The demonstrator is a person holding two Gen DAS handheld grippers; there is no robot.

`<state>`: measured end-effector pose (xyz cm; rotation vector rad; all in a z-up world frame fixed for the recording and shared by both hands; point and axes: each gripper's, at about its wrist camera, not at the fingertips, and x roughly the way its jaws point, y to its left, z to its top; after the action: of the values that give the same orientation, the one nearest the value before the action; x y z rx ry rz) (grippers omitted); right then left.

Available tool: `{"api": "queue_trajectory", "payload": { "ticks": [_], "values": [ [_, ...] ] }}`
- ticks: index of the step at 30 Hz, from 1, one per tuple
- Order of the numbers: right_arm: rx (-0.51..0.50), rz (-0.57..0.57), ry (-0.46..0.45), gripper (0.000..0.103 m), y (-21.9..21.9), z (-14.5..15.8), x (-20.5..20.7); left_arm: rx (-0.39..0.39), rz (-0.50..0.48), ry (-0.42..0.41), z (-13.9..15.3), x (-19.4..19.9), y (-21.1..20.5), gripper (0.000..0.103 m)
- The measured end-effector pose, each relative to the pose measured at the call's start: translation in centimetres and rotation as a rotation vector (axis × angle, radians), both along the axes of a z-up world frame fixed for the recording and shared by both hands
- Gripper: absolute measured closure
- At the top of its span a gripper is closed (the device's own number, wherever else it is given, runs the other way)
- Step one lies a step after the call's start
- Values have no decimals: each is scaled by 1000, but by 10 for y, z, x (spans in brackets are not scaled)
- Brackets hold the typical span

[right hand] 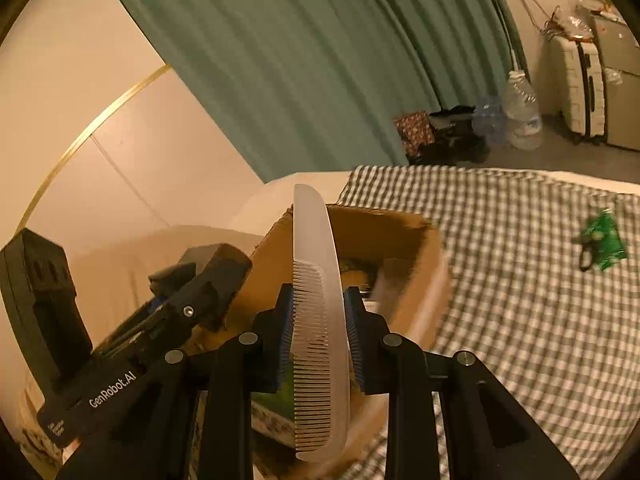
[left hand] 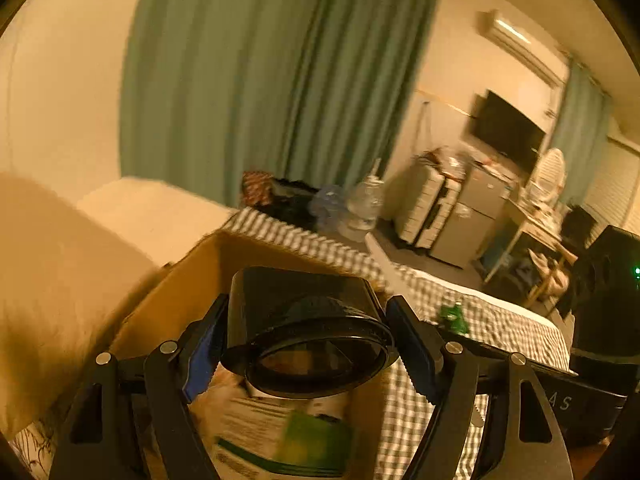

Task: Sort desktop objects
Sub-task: 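Carry black case and comb into the cardboard box and release both, then grasp the green snack packet with the right gripper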

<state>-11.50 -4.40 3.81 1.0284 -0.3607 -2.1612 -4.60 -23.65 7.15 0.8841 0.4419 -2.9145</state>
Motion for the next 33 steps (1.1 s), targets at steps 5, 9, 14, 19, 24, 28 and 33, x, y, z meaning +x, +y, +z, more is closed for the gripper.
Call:
{"api": "queue_trajectory", "payload": {
  "ticks": [5, 9, 14, 19, 24, 28, 33],
  "values": [
    [18, -69, 10, 43, 6, 9, -3, -41, 76, -97, -19, -9, -15, 3],
    [125, -133, 130, 35, 43, 27, 8, -58, 69, -101, -18, -13, -3, 0],
    [286, -278, 200, 30, 120, 26, 16, -70, -1, -87, -16, -12, 34, 0],
    [294, -443, 181, 27, 204, 6, 13, -69, -120, -39, -22, -5, 97, 0],
    [247, -513, 175, 27, 245, -10, -2, -81, -214, -59, -49, -19, 161, 0],
    [273, -502, 169, 27, 252, -26, -27, -112, -287, -118, -81, -63, 212, 0],
    [286, -480, 166, 27, 272, -49, -38, -95, -295, -167, -133, -122, 253, 0]
  ]
}}
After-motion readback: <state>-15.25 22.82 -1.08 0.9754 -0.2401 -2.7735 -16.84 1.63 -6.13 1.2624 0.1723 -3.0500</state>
